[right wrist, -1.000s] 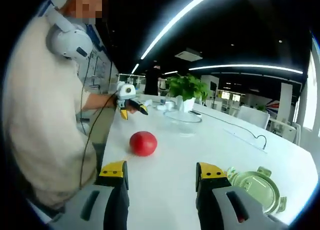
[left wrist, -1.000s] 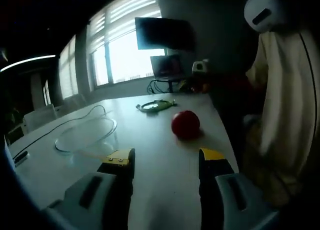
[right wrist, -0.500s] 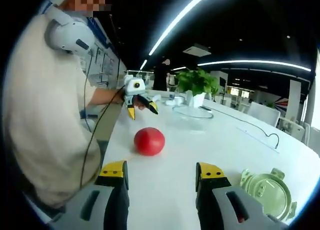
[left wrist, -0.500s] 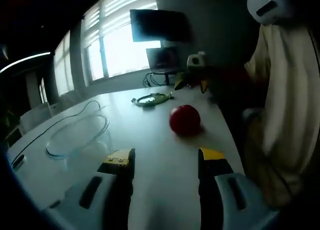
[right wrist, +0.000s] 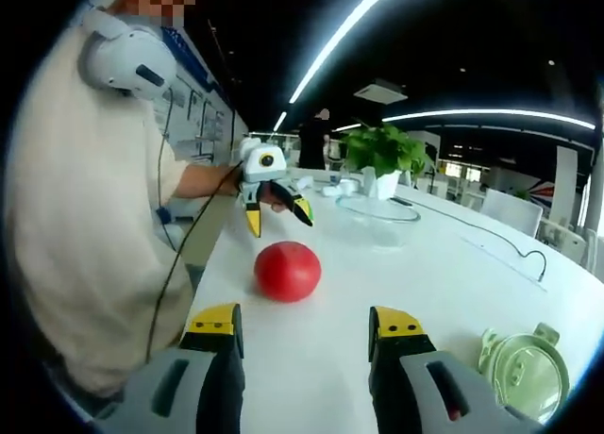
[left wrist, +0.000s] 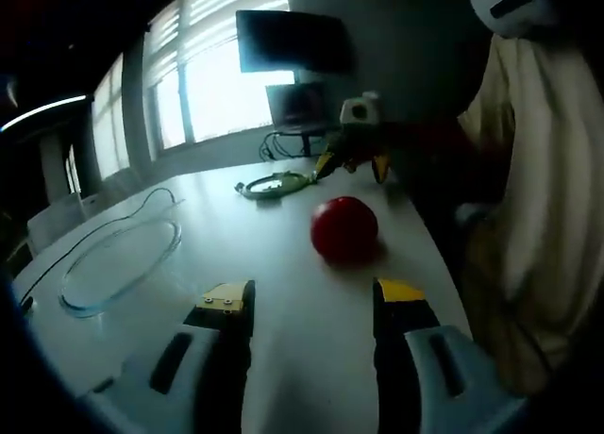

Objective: Pick up the tomato from the tabletop place it into the food storage container close the lid and lock the latches

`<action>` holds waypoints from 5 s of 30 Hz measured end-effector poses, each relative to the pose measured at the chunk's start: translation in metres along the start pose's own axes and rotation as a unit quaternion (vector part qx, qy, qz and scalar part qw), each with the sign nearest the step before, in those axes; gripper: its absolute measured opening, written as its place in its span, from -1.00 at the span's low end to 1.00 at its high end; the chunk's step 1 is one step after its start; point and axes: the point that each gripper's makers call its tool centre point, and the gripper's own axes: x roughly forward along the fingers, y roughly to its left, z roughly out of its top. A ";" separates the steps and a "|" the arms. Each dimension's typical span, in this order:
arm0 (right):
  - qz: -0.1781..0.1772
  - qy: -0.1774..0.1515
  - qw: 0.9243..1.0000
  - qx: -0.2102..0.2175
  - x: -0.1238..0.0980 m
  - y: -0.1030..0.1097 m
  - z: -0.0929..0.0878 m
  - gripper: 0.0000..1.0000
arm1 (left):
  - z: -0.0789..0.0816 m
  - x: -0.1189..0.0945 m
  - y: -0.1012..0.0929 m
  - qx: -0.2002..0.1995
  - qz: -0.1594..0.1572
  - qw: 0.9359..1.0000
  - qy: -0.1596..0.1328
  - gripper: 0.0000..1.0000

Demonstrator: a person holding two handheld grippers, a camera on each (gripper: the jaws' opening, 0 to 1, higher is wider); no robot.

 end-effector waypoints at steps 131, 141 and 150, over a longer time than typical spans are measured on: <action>0.082 0.037 0.994 -0.062 0.114 -0.006 0.071 -0.26 | 0.049 0.021 0.024 0.016 -0.001 1.000 -0.019 -0.32; 0.088 0.039 0.991 -0.092 0.131 -0.025 0.097 -0.26 | 0.060 0.004 0.053 0.031 0.024 0.999 -0.013 -0.32; 0.098 0.035 0.989 -0.106 0.144 -0.040 0.118 -0.26 | 0.070 -0.010 0.076 0.036 0.034 0.999 -0.015 -0.32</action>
